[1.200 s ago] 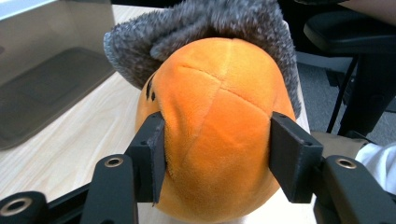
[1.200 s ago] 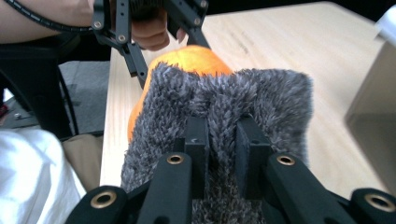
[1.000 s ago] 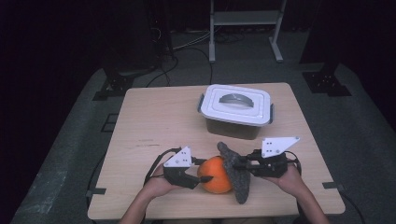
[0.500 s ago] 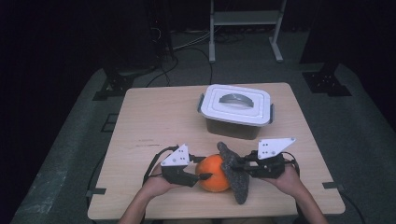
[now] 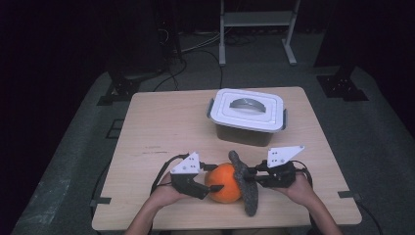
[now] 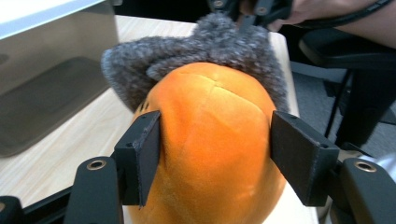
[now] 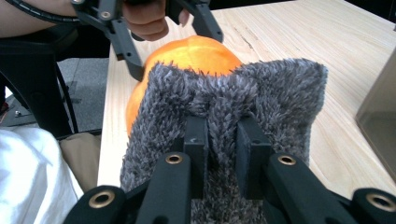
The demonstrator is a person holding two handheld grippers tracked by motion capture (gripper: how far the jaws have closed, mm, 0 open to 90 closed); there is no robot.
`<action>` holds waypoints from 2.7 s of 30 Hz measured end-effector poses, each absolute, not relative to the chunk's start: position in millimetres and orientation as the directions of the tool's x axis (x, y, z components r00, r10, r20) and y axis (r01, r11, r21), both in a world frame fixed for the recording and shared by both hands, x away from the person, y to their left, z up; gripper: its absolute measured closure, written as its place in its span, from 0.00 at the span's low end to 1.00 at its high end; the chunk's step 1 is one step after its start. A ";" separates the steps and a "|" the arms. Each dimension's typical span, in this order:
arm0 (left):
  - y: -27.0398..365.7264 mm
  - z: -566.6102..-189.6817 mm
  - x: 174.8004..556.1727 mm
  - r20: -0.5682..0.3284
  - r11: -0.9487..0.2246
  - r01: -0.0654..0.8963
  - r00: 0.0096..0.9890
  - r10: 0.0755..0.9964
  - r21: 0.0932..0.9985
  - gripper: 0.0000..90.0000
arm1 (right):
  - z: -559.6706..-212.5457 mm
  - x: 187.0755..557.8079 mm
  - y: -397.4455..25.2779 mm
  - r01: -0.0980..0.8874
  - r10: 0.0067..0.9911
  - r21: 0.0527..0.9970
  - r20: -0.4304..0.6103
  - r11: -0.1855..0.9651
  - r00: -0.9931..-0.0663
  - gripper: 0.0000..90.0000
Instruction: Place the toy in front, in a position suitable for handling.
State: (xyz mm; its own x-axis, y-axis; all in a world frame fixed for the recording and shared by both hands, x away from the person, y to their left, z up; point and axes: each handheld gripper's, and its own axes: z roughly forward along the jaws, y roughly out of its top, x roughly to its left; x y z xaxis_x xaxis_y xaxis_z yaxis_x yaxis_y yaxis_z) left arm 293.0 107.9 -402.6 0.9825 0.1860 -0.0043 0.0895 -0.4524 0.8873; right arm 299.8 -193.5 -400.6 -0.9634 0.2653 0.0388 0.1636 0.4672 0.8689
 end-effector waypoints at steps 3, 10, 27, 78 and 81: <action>108.9 -402.0 292.3 -0.019 -0.453 0.085 0.989 0.149 0.888 0.40 | -401.7 301.2 -195.9 0.169 0.276 0.867 0.037 0.469 -0.960 0.84; 109.8 -403.5 295.2 0.008 -0.448 0.082 0.981 0.195 0.890 0.33 | -403.6 304.2 -198.1 0.179 0.290 0.867 0.042 0.464 -0.956 0.84; 106.7 -408.7 293.2 -0.006 -0.477 0.076 0.989 0.145 0.875 0.41 | -405.4 305.8 -199.5 0.187 0.294 0.862 0.046 0.471 -0.955 0.83; 101.4 -406.1 294.2 0.030 -0.479 0.083 0.974 0.224 0.874 0.20 | -396.7 295.9 -192.3 0.146 0.239 0.877 0.037 0.458 -0.970 0.83; 100.8 -412.0 296.7 0.002 -0.481 0.108 0.975 0.223 0.870 0.18 | -397.6 296.6 -194.3 0.149 0.244 0.876 0.037 0.458 -0.969 0.83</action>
State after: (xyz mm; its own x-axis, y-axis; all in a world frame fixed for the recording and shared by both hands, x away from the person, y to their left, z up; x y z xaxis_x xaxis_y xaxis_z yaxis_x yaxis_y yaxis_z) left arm 296.7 100.8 -412.0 0.9749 0.2225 0.0016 0.1083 -0.4807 0.8702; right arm 296.6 -194.3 -397.6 -0.9691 0.2440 0.0368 0.1486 0.4580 0.8765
